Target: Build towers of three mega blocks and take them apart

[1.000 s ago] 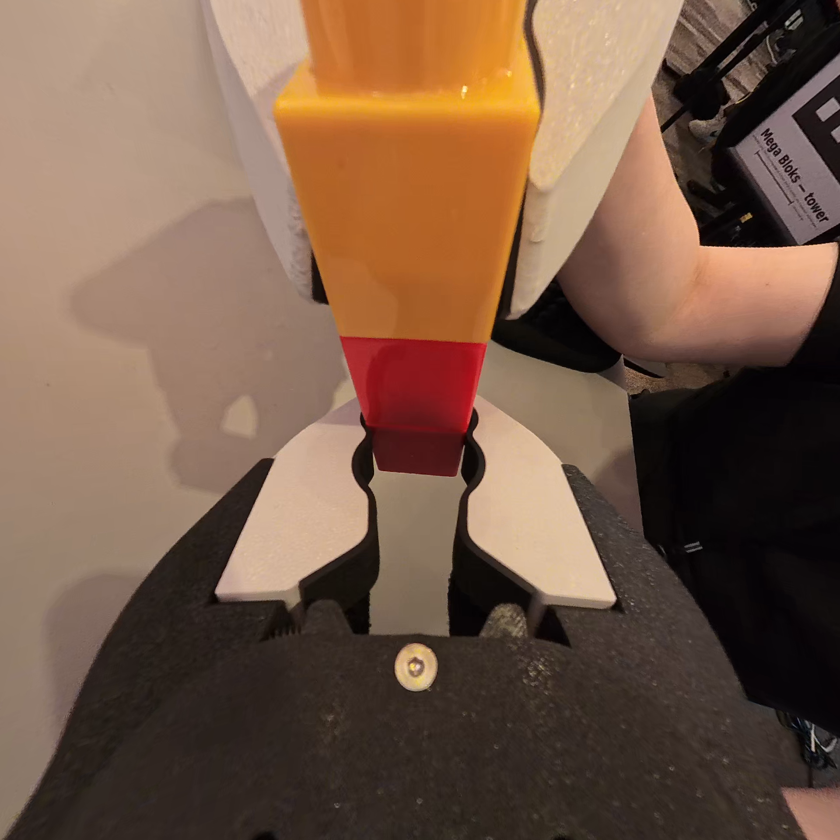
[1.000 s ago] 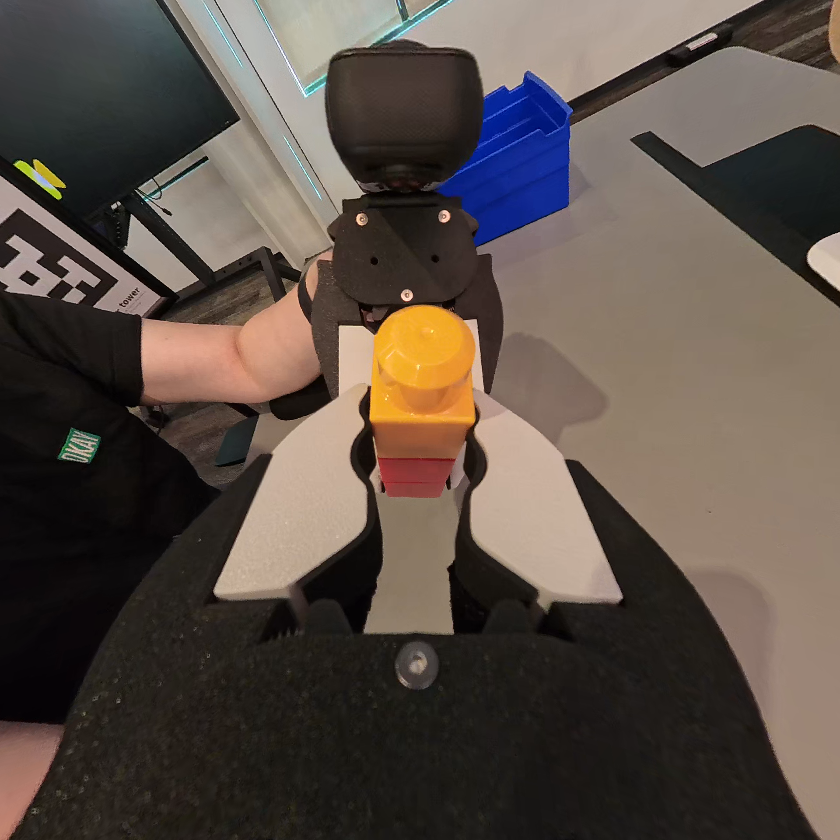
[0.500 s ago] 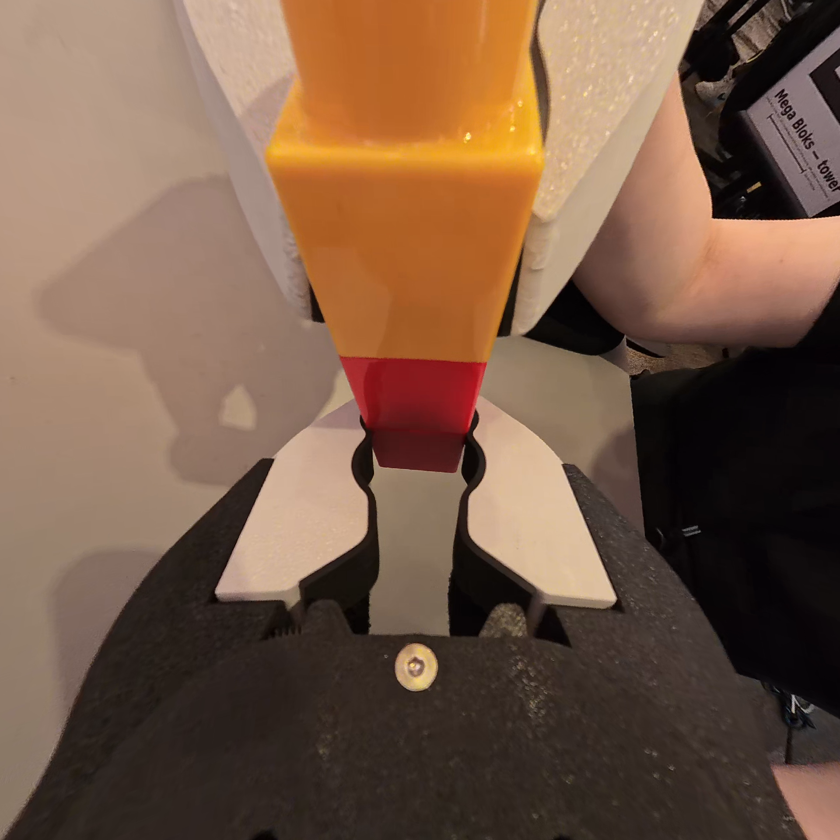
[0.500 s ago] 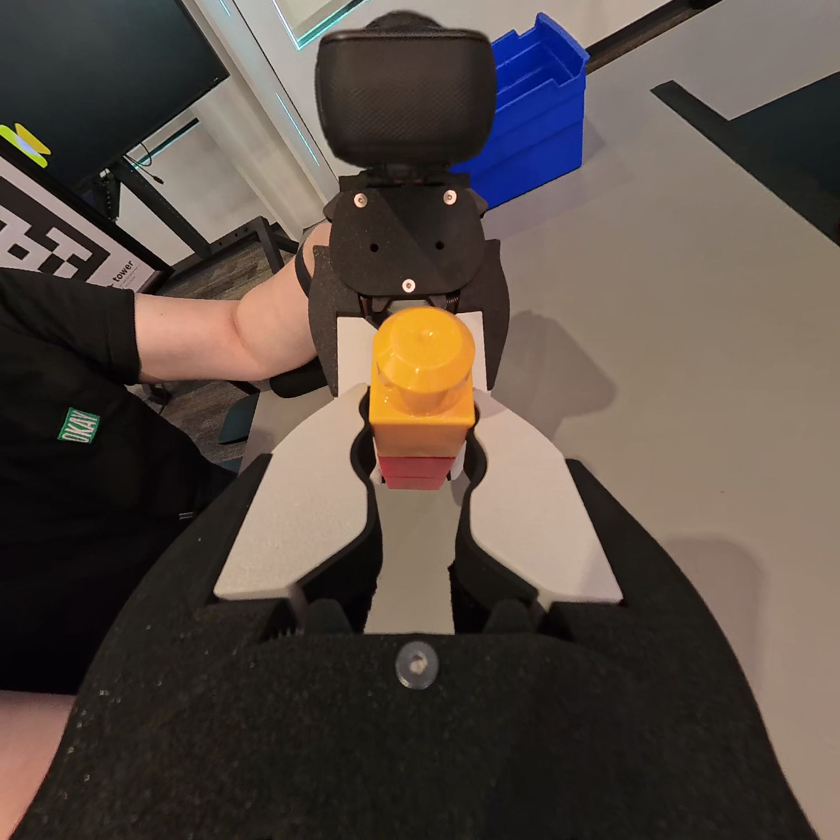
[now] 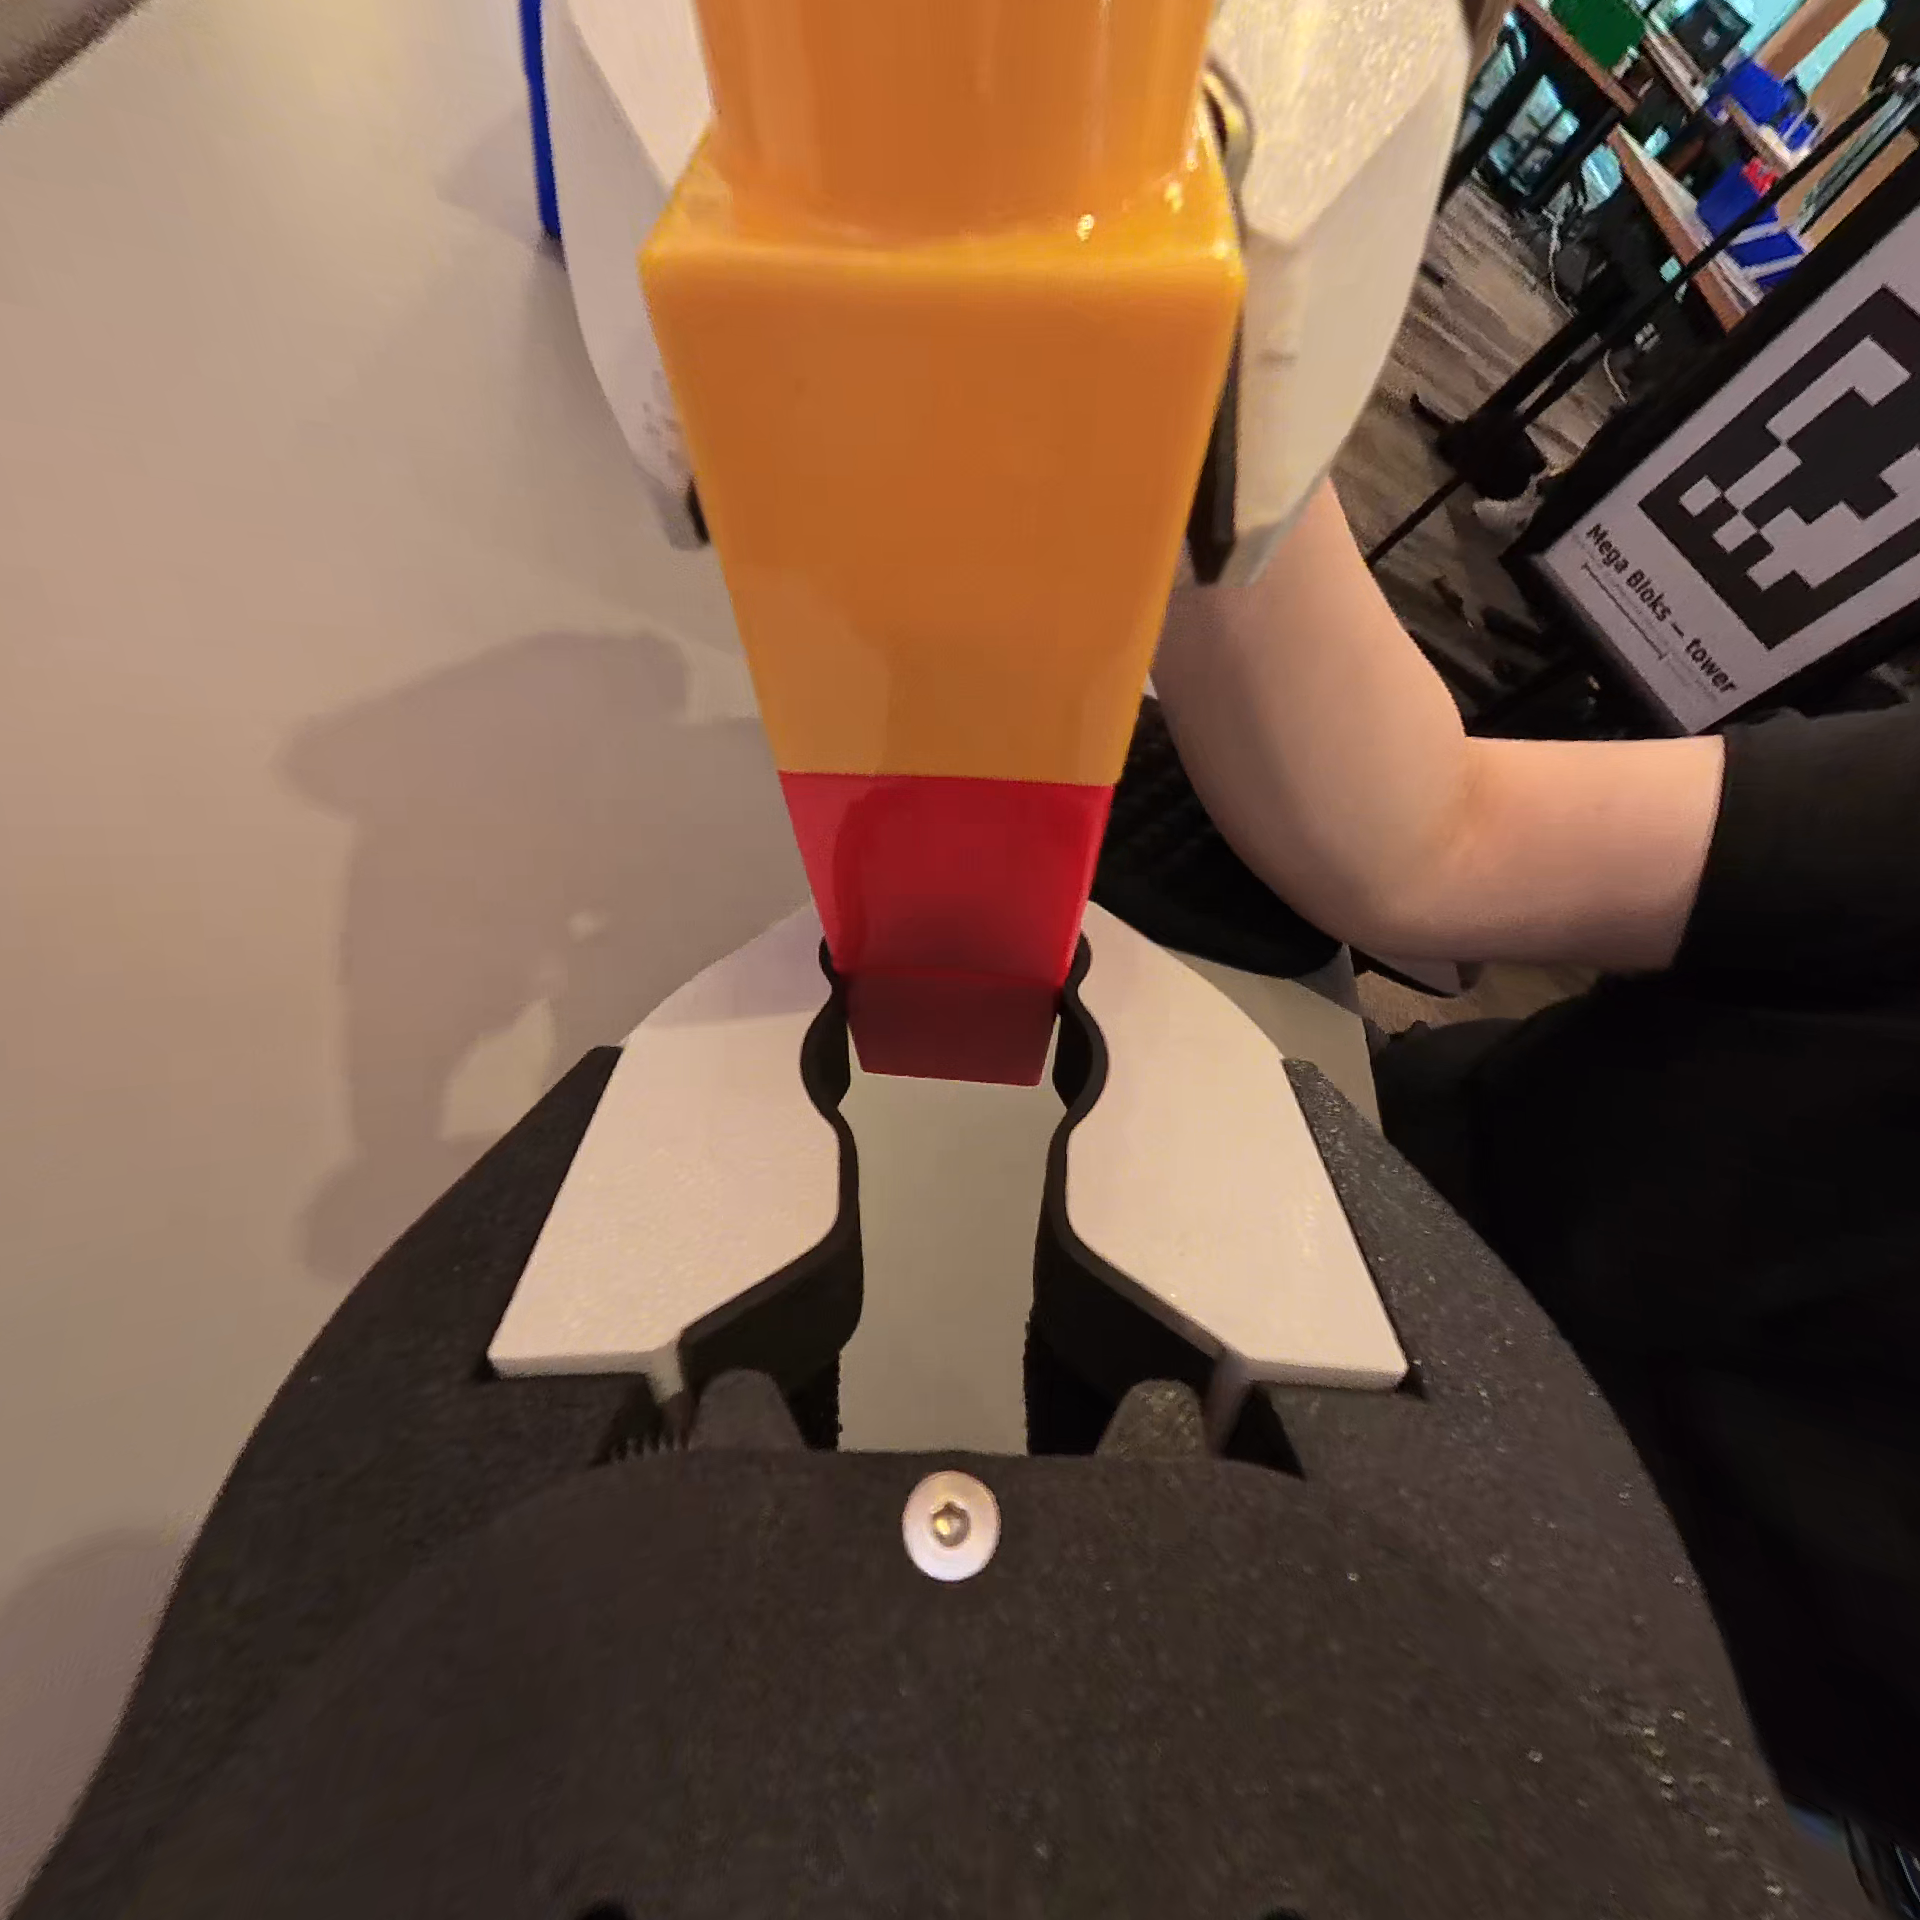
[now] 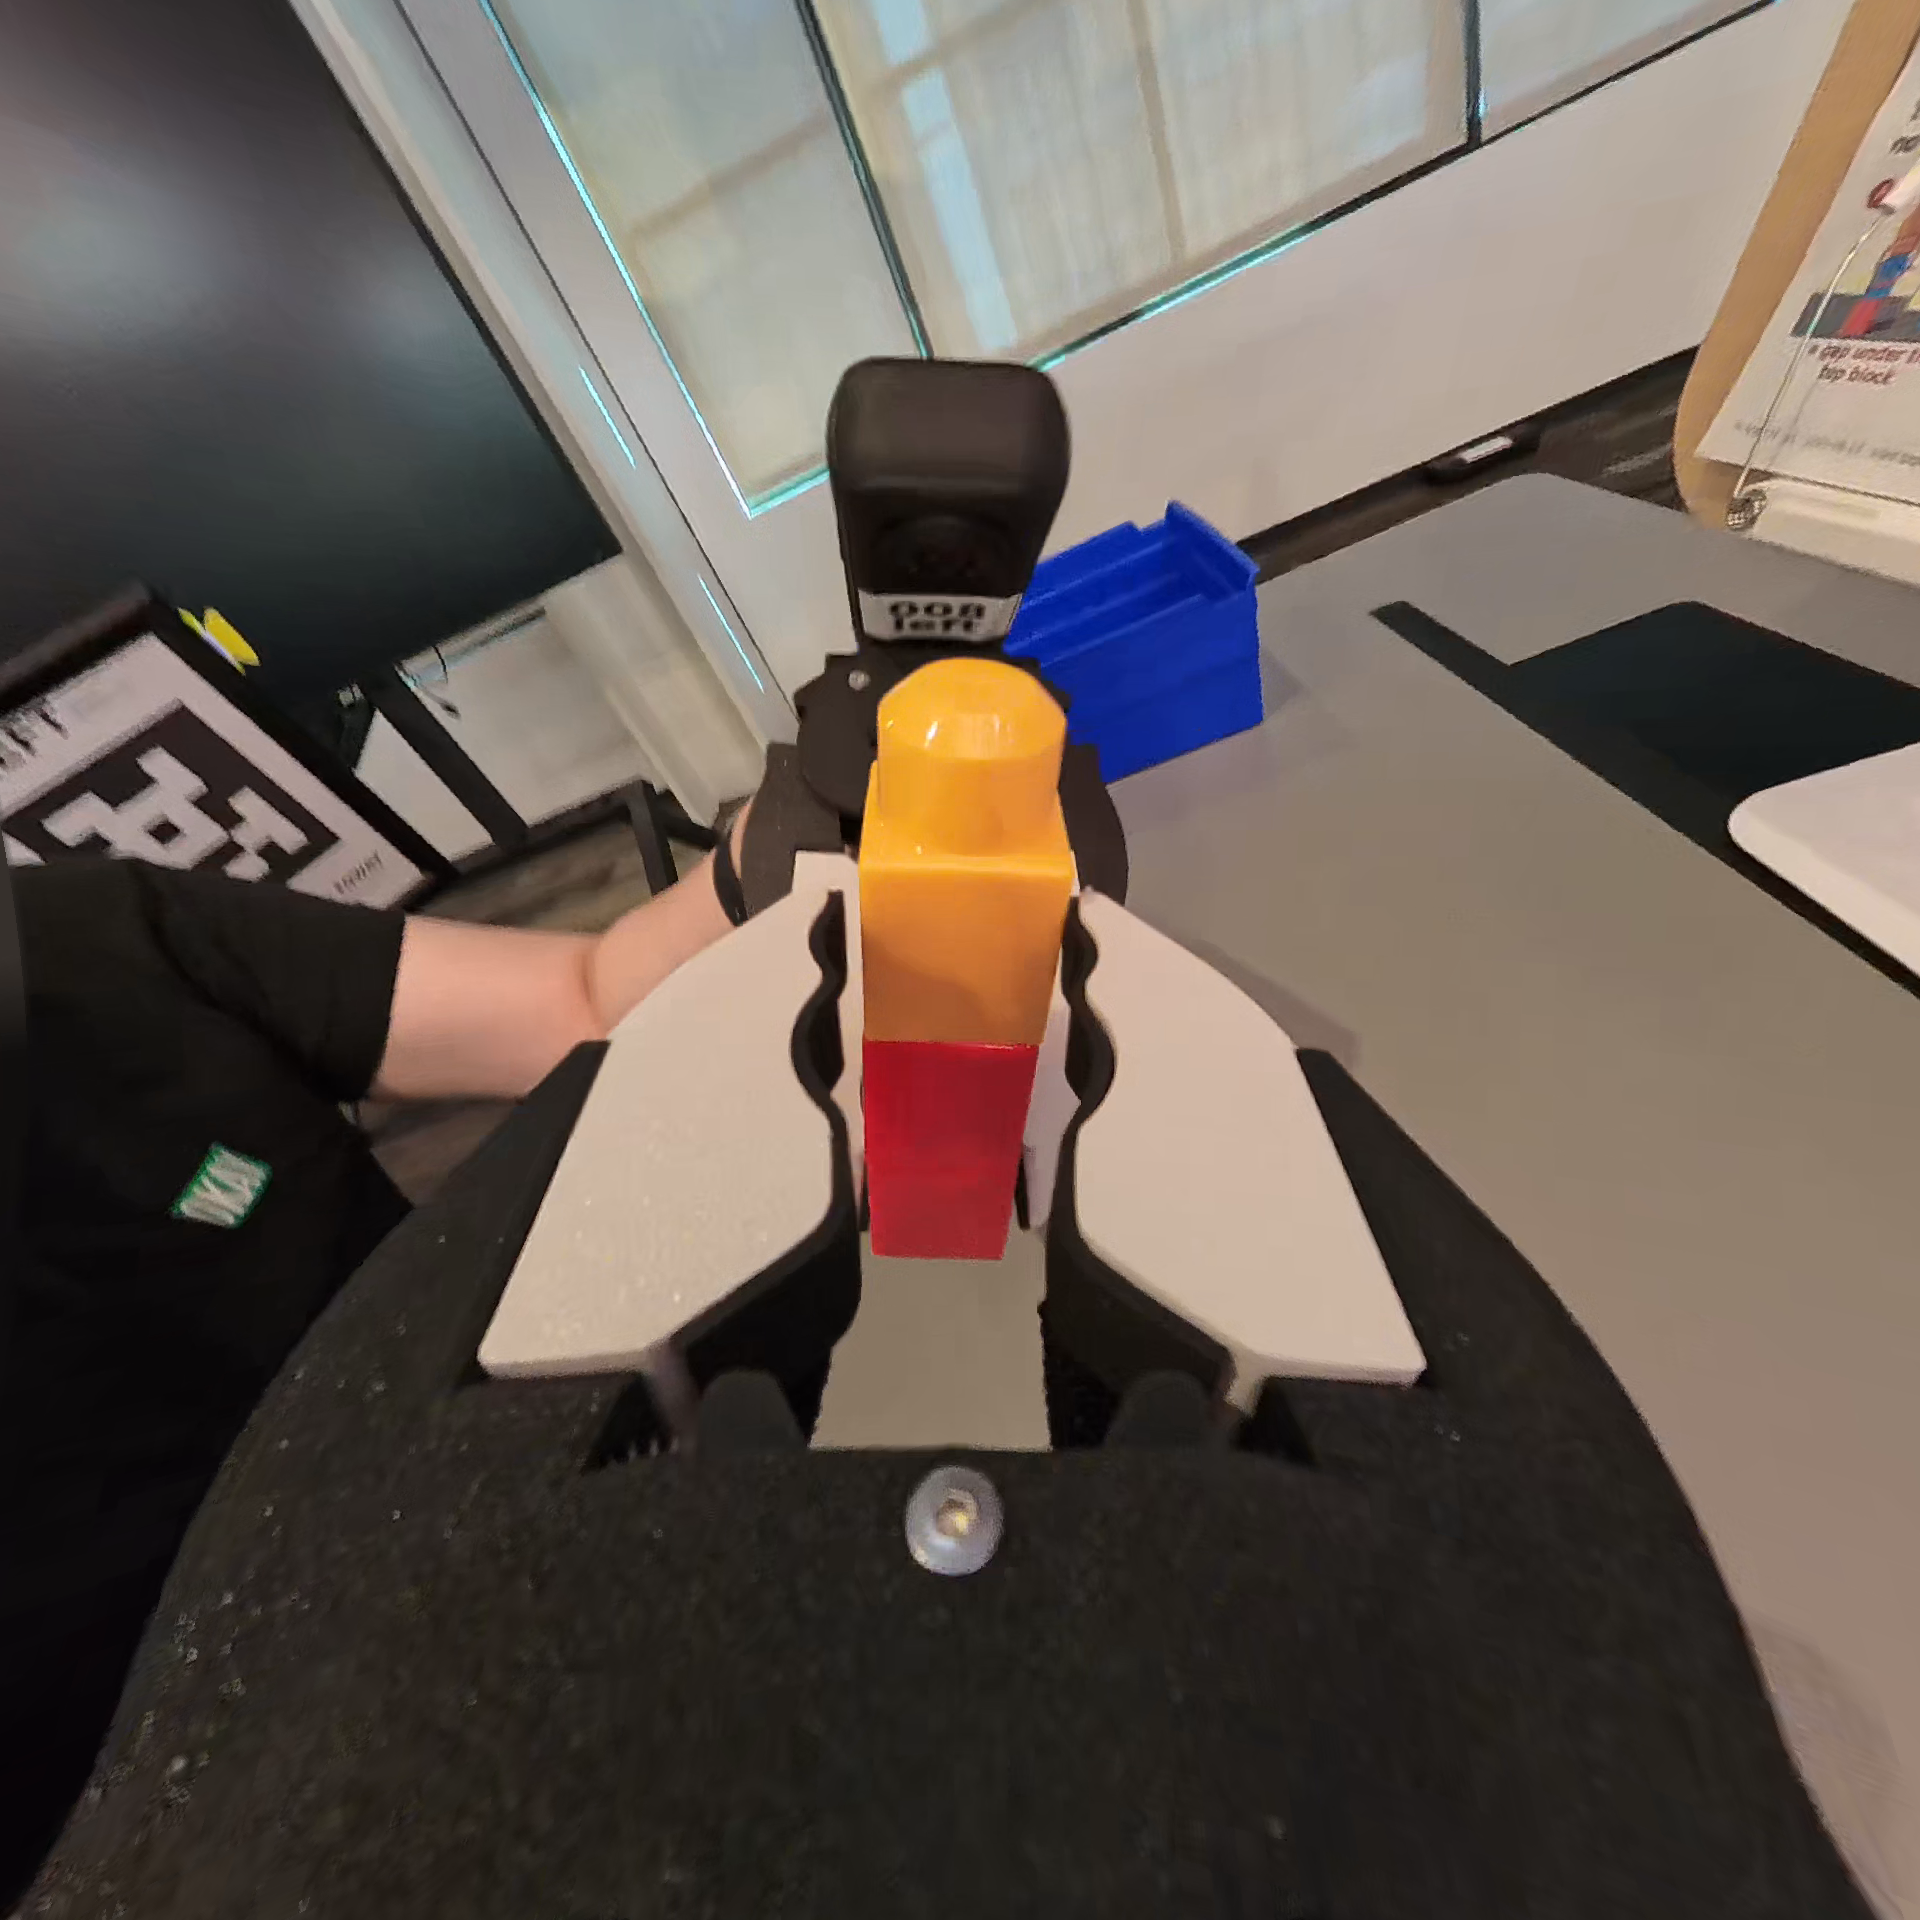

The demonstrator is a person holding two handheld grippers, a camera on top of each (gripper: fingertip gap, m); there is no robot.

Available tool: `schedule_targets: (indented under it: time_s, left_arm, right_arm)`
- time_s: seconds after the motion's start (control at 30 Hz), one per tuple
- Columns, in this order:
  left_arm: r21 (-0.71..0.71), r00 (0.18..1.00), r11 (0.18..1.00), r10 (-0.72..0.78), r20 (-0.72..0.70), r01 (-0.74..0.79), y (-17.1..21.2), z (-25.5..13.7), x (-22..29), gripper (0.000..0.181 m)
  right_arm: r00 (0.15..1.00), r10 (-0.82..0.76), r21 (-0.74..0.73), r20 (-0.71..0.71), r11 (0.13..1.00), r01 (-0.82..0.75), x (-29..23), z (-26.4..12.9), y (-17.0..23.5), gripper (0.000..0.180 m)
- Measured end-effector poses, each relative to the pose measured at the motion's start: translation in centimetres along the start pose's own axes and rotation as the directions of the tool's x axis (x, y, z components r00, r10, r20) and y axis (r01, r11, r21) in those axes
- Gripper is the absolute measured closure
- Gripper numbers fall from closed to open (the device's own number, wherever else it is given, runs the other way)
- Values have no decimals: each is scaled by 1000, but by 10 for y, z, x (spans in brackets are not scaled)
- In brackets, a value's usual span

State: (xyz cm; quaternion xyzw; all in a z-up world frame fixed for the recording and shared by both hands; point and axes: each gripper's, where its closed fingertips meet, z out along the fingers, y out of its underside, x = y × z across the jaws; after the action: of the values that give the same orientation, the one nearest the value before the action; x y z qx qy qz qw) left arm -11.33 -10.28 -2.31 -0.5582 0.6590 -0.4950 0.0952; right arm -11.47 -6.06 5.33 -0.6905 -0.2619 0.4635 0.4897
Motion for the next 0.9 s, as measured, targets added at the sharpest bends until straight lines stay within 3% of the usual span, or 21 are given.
schedule_targets:
  time_s: [0.27, 0.47, 0.7, 0.9]
  left_arm:
    - [60, 999, 998, -36, 8, 36, -8, -9, -5, 145]
    - [93, 999, 995, -33, 23, 31, -14, -11, -7, 145]
    - [209, 999, 977, -45, 27, 38, -30, -23, -8, 145]
    - [220, 998, 975, -40, 38, 31, -33, -19, -6, 146]
  right_arm:
    - [997, 56, 62, -45, 997, -54, 10, 11, -11, 144]
    - [998, 26, 66, -54, 998, -23, 10, 7, -14, 144]
    - [998, 20, 183, -61, 983, -8, 12, 1, -31, 144]
    - [998, 3, 174, -60, 985, 7, 9, -2, -31, 144]
